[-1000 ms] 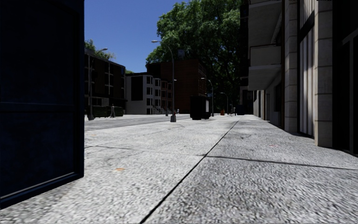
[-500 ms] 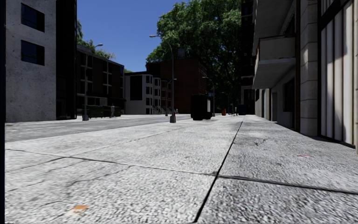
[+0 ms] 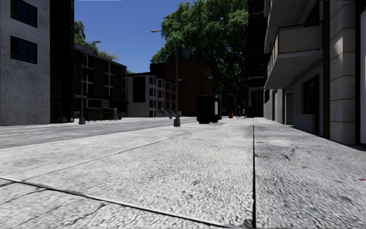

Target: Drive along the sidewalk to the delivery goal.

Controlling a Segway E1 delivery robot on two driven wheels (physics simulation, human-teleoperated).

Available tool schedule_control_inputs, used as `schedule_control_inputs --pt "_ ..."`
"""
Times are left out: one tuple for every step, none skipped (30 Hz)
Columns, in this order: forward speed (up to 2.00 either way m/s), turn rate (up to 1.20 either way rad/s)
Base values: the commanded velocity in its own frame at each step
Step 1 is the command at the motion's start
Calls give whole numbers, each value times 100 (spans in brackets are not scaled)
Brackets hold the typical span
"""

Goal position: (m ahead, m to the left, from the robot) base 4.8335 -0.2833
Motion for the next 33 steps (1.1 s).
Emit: schedule_control_inputs --pt "200 25" --pt "200 25" --pt "200 25" --pt "200 25" --pt "200 17" --pt "200 17" --pt "200 6" --pt "200 0" --pt "200 0" --pt "200 0" --pt "200 0" --pt "200 0" --pt "200 0" --pt "200 0" --pt "200 0" --pt "200 0" --pt "200 0" --pt "200 0" --pt "200 0" --pt "200 0" --pt "200 0" --pt "200 0" --pt "200 0" --pt "200 0" --pt "200 0" --pt "200 0" --pt "200 0" --pt "200 0" --pt "200 0" --pt "200 0" --pt "200 0" --pt "200 0" --pt "200 0"
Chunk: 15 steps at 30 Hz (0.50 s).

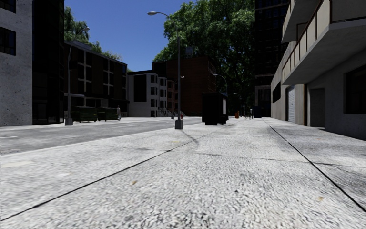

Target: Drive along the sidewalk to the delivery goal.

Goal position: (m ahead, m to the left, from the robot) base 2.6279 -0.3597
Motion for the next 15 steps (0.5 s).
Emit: schedule_control_inputs --pt "200 0" --pt "200 0" --pt "200 0" --pt "200 0" --pt "200 0" --pt "200 0" --pt "200 0" --pt "200 0" --pt "200 0" --pt "200 0" --pt "200 0" --pt "200 0" --pt "200 0" --pt "200 0" --pt "200 0"
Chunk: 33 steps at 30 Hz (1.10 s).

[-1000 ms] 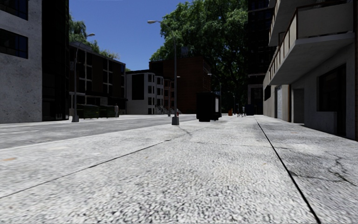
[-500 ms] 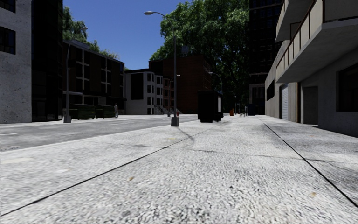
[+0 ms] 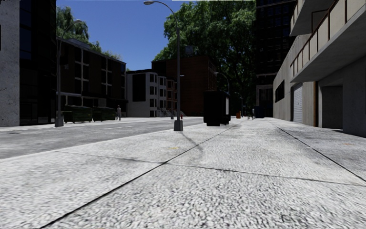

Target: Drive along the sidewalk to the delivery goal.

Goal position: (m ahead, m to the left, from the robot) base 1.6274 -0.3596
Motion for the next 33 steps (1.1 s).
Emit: schedule_control_inputs --pt "200 0" --pt "200 0" --pt "200 0" --pt "200 0" --pt "200 0" --pt "200 0" --pt "200 0" --pt "200 0" --pt "200 0" --pt "200 0" --pt "200 0" --pt "196 0" --pt "161 0" --pt "161 0" --pt "118 0" --pt "94 0" --pt "83 0" --pt "83 0" --pt "77 0" --pt "75 0" --pt "75 0" --pt "69 0" --pt "45 0" --pt "6 0" --pt "6 0" --pt "0 0" --pt "0 0" --pt "0 0" --pt "0 0" --pt "0 0" --pt "0 0" --pt "0 0" --pt "0 0"
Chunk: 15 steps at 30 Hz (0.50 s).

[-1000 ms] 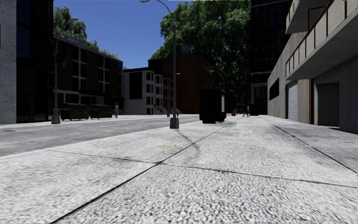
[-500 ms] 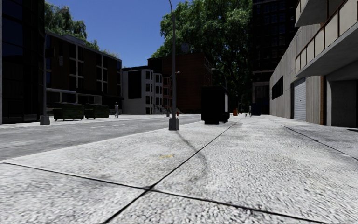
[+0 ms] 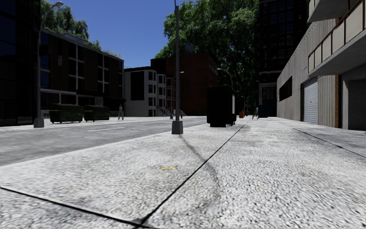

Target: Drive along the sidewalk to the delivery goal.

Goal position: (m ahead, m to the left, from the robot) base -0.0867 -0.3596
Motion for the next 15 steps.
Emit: schedule_control_inputs --pt "0 0" --pt "0 0" --pt "0 0" --pt "0 0" --pt "0 0" --pt "0 0" --pt "0 0" --pt "0 0" --pt "0 0" --pt "0 0" --pt "0 0" --pt "0 0" --pt "0 0" --pt "0 0" --pt "0 0"
